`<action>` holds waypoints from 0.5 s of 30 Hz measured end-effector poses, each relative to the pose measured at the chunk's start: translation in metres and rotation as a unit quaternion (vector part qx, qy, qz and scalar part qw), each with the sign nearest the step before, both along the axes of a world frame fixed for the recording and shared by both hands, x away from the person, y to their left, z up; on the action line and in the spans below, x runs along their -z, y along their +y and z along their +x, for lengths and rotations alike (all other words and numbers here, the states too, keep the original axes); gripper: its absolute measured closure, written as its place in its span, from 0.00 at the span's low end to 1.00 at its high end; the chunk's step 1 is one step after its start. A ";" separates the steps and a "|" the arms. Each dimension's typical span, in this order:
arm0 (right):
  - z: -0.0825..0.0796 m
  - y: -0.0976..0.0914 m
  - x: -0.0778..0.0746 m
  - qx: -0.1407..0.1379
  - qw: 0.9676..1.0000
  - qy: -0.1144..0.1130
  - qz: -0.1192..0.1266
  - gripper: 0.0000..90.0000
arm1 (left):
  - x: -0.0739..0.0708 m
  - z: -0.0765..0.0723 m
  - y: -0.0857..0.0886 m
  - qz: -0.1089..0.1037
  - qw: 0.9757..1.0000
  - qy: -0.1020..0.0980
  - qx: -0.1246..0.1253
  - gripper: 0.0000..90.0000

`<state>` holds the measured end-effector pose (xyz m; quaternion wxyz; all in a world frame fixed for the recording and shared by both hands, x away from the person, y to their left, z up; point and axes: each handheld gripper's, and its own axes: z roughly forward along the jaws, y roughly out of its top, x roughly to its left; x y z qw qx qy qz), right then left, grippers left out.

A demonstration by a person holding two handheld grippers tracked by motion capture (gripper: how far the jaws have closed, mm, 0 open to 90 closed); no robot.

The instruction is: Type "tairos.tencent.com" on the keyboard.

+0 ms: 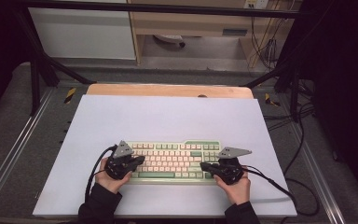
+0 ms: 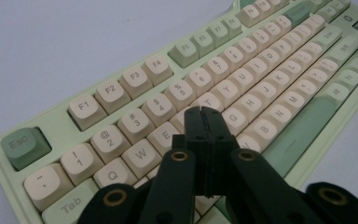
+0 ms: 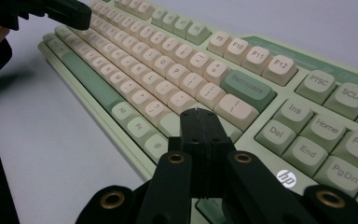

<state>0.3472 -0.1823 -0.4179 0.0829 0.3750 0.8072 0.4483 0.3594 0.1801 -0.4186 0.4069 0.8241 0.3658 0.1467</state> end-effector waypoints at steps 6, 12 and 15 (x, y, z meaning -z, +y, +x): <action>0.000 0.000 -0.001 0.002 1.000 -0.001 0.004 1.00 | -0.001 -0.005 0.008 -0.002 1.000 0.000 -0.004 1.00; 0.001 0.005 -0.002 0.001 1.000 0.002 0.004 1.00 | 0.000 -0.010 0.016 -0.003 1.000 0.000 -0.008 1.00; 0.002 0.011 -0.001 -0.003 1.000 0.002 0.000 1.00 | 0.000 -0.013 0.021 -0.004 1.000 0.000 -0.010 1.00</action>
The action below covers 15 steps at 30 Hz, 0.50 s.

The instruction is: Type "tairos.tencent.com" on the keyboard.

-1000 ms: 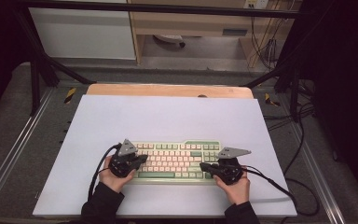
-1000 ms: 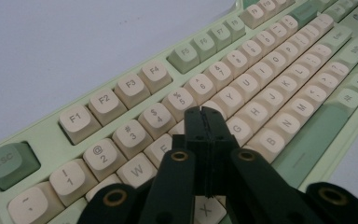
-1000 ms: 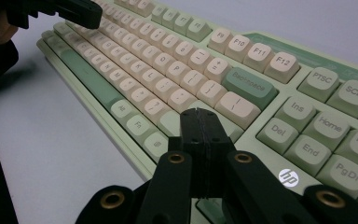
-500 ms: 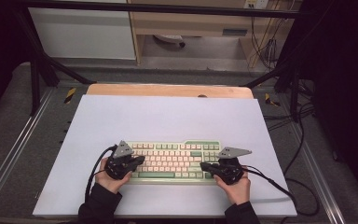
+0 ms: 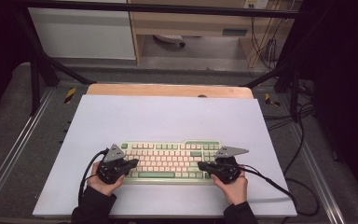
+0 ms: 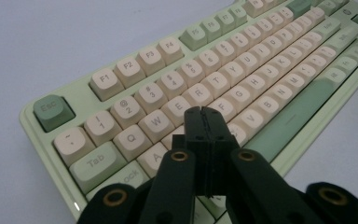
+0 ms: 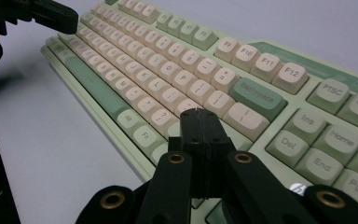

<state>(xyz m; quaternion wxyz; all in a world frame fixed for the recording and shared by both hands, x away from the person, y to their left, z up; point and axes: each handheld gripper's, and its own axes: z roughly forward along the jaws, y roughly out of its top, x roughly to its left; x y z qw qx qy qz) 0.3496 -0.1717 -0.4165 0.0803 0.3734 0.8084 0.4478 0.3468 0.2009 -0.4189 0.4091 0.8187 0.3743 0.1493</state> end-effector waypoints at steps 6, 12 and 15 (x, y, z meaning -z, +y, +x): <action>0.004 0.016 -0.002 -0.007 1.000 0.002 -0.003 1.00 | 0.000 -0.002 0.008 -0.004 1.000 -0.001 -0.006 1.00; 0.011 0.033 -0.002 -0.011 1.000 0.005 -0.006 1.00 | 0.000 -0.003 0.017 -0.010 1.000 -0.001 -0.012 1.00; 0.016 0.041 -0.002 -0.010 1.000 0.004 -0.009 1.00 | 0.000 -0.003 0.019 -0.014 1.000 -0.001 -0.014 1.00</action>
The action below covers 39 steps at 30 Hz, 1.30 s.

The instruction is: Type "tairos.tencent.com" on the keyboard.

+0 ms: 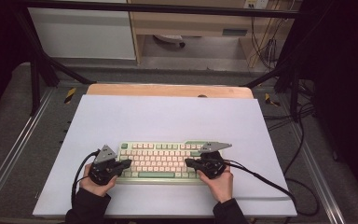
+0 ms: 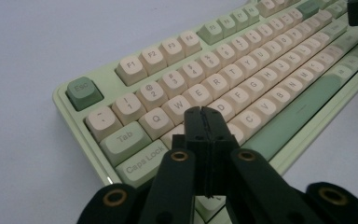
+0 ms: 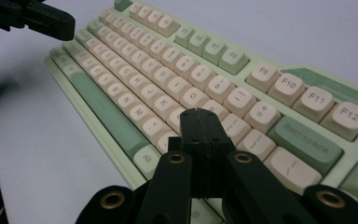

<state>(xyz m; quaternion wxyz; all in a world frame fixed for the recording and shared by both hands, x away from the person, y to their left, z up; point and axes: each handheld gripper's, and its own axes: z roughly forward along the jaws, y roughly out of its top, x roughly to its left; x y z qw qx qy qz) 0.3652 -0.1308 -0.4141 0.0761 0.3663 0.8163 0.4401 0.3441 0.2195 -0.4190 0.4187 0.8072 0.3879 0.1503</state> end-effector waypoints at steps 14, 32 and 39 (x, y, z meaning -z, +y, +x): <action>0.020 0.035 0.005 0.007 1.000 0.002 -0.017 1.00 | 0.002 0.002 0.001 -0.002 1.000 0.003 0.002 1.00; 0.026 0.044 0.017 0.004 0.999 0.004 -0.040 1.00 | 0.002 0.002 0.001 -0.002 1.000 0.004 0.002 1.00; 0.020 0.038 0.006 -0.005 0.999 -0.009 -0.035 1.00 | 0.002 0.001 0.001 -0.002 1.000 0.003 0.002 1.00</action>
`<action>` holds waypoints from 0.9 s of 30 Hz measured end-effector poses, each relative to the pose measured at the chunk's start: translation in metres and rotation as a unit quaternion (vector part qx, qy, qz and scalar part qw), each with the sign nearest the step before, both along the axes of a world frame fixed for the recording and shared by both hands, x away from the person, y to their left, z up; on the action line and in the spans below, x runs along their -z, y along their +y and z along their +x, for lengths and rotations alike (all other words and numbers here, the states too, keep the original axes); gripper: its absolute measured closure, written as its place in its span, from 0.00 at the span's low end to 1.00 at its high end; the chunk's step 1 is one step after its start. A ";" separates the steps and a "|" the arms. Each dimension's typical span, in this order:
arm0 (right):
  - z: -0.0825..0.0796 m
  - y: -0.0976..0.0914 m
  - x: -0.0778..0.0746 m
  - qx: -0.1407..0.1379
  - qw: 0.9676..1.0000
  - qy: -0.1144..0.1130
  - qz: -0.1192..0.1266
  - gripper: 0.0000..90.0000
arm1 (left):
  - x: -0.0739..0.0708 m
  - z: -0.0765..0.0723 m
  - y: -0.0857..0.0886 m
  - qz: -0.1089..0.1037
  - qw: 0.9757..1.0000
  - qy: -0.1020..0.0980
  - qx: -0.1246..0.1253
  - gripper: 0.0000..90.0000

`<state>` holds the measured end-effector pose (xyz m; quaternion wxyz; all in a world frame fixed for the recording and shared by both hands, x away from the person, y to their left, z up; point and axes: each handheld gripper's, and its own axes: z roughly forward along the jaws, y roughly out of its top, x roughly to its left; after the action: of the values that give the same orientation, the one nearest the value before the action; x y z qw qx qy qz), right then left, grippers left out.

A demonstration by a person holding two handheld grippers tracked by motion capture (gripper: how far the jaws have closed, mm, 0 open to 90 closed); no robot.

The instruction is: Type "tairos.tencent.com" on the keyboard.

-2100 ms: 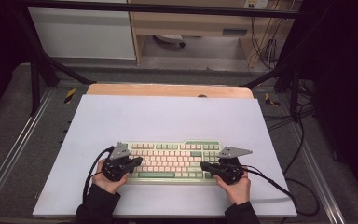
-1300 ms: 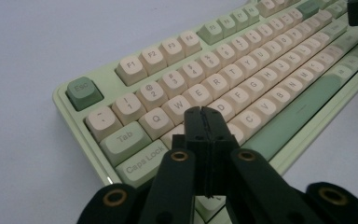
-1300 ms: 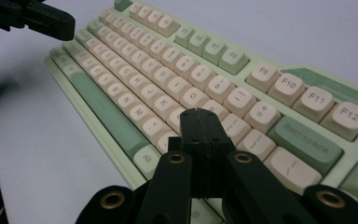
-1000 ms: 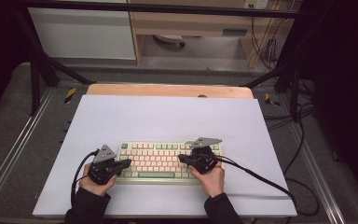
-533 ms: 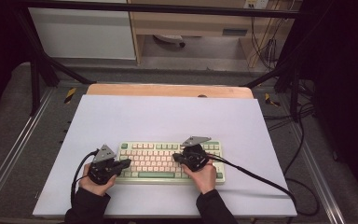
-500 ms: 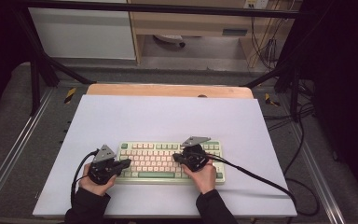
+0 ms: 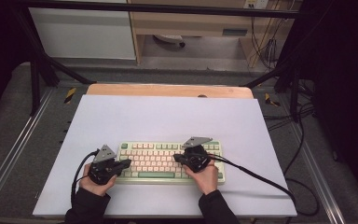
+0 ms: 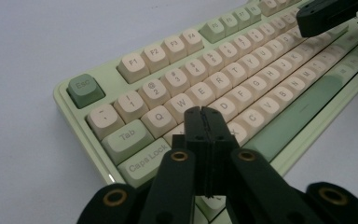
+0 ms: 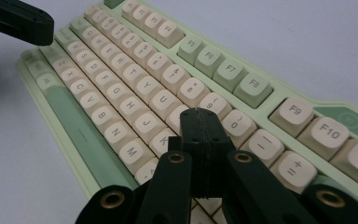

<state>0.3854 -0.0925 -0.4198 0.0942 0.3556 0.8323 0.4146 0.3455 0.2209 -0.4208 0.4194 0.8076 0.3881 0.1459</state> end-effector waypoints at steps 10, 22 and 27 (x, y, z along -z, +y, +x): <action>-0.008 -0.022 -0.011 0.005 1.000 -0.003 0.005 1.00 | 0.000 0.000 -0.001 0.001 1.000 0.001 0.000 1.00; -0.022 -0.056 -0.010 0.021 1.000 0.000 0.005 1.00 | -0.001 0.002 -0.004 0.000 1.000 0.001 -0.001 1.00; -0.029 -0.066 -0.006 0.025 1.000 0.001 0.007 1.00 | -0.001 0.003 -0.006 0.001 1.000 0.001 -0.001 1.00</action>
<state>0.3565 -0.1581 -0.4133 0.1014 0.3776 0.8202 0.4177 0.3489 0.2148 -0.4198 0.4186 0.8075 0.3892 0.1460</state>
